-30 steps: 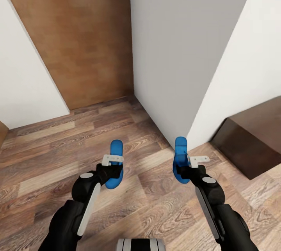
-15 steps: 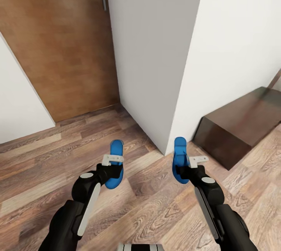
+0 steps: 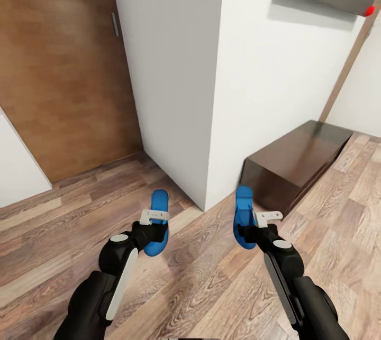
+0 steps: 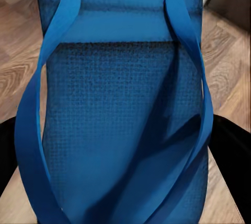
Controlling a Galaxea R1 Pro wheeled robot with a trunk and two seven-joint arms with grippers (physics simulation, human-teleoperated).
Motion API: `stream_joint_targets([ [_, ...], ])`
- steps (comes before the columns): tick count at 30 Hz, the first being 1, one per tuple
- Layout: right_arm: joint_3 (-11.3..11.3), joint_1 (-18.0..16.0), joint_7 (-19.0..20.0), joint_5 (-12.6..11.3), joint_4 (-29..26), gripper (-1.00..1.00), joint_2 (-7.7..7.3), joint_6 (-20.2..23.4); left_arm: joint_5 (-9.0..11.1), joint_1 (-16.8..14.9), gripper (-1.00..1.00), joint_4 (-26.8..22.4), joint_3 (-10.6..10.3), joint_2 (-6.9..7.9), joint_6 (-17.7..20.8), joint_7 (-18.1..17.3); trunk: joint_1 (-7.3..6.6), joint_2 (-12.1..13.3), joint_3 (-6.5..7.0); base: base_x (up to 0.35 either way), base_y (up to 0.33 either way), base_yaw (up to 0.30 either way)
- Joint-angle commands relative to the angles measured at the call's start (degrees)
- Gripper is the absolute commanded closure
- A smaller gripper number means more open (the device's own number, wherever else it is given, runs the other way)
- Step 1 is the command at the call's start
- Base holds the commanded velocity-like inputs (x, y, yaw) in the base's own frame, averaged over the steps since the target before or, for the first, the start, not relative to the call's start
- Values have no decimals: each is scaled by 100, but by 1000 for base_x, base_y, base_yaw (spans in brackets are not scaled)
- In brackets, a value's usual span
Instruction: In the bedroom, move the book from the bed onto either nightstand, and place the two sandals side by side next to the bed.
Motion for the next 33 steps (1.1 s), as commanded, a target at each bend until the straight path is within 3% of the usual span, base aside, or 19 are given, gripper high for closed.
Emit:
stream_joint_targets([
  [1, 14, -6, -29, 1, -4, 100, -4, 32, 24, 0, 100, -7, 2, 0, 29, 11, -4, 0, 22, -2, 0, -269],
  [3, 13, -4, -29, 1, -4, 100, -4, 32, 24, 0, 100, -7, 2, 0, 29, 11, -9, 2, 74, -1, 0, -269],
  [26, 13, -6, -29, 1, -4, 100, -4, 32, 24, 2, 100, -7, -11, 1, 29, 9, -9, 2, 165, 0, 0, -269],
  [33, 13, -4, -29, 1, -4, 100, -4, 32, 24, 1, 100, -6, -23, 1, 29, 11, -27, 12, 348, 0, 0, -269],
])
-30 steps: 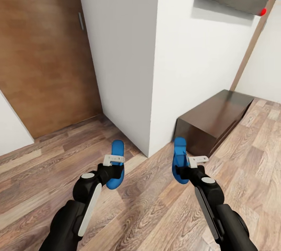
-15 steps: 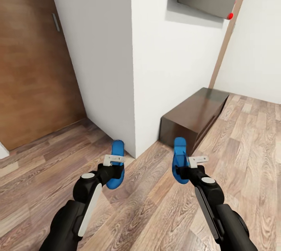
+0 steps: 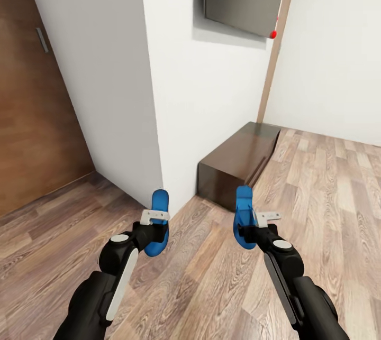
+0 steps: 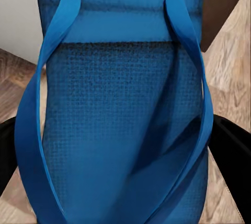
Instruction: In the bedroom, move the book from the bed onto either nightstand, and place the two sandals side by side next to the bed.
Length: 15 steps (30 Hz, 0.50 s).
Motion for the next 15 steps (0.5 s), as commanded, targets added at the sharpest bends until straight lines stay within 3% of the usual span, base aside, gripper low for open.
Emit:
stream_joint_targets([
  [1, 15, -5, -29, 2, -4, 100, -4, 32, 23, -5, 100, -7, 2, -1, 29, 11, -4, 0, 22, 0, 0, -270],
  [15, 15, -8, -29, 2, -11, 100, -4, 32, 23, -4, 100, -7, 1, -1, 29, 11, -272, 484, 231, 0, 0, -234],
])
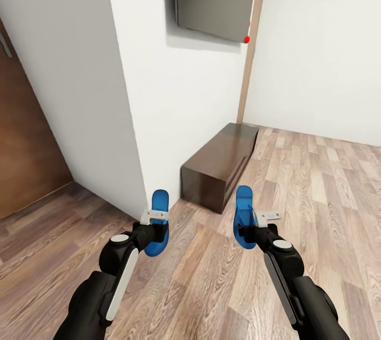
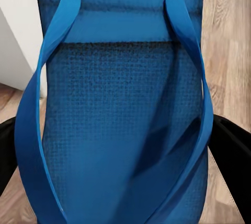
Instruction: In the bedroom, move the book from the bed onto either nightstand, and place the two sandals side by side next to the bed.
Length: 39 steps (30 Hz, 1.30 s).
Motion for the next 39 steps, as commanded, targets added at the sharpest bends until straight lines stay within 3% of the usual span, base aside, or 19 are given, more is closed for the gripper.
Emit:
stream_joint_targets([
  [1, 14, -4, -28, -1, -2, 100, -4, 32, 23, -2, 100, -7, 2, 0, 29, 11, -24, 39, 6, 0, 0, -194],
  [11, 14, -1, -28, -4, 0, 100, -4, 32, 23, 0, 100, -8, 2, 0, 29, 11, -243, 440, 168, 0, 0, -251],
  [39, 14, -4, -28, -9, -5, 100, -5, 32, 23, -2, 100, -7, 2, 0, 29, 11, -858, 1563, 786, 0, 0, -282],
])
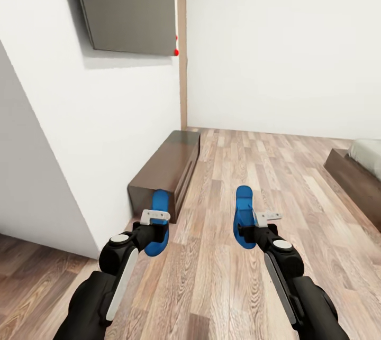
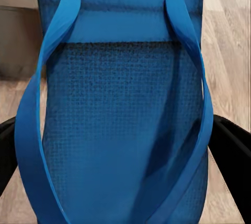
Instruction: In the bedroom, move the book from the bed onto either nightstand, and place the two sandals side by side next to the bed.
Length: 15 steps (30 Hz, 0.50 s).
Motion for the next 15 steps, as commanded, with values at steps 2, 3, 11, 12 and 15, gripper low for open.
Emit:
stream_joint_targets([
  [2, 15, -4, -29, 1, -5, 100, -4, 32, 24, -1, 100, -7, 2, -1, 29, 11, -45, 79, 41, 0, 0, -274],
  [3, 15, -3, -29, 1, -5, 100, -3, 32, 24, -2, 100, -7, 2, -1, 29, 11, -67, 119, 64, 0, 0, -273],
  [11, 15, -3, -29, 0, -4, 100, -3, 32, 24, -3, 100, -7, 2, -1, 29, 11, -243, 440, 249, 0, 0, -273],
  [12, 15, -5, -29, 0, -5, 100, -3, 32, 24, -4, 100, -7, 2, -1, 29, 11, -265, 480, 272, 0, 0, -273],
  [15, 15, -3, -29, 0, -5, 100, -4, 32, 24, -3, 100, -7, 2, -1, 29, 11, -331, 601, 342, 0, 0, -273],
])
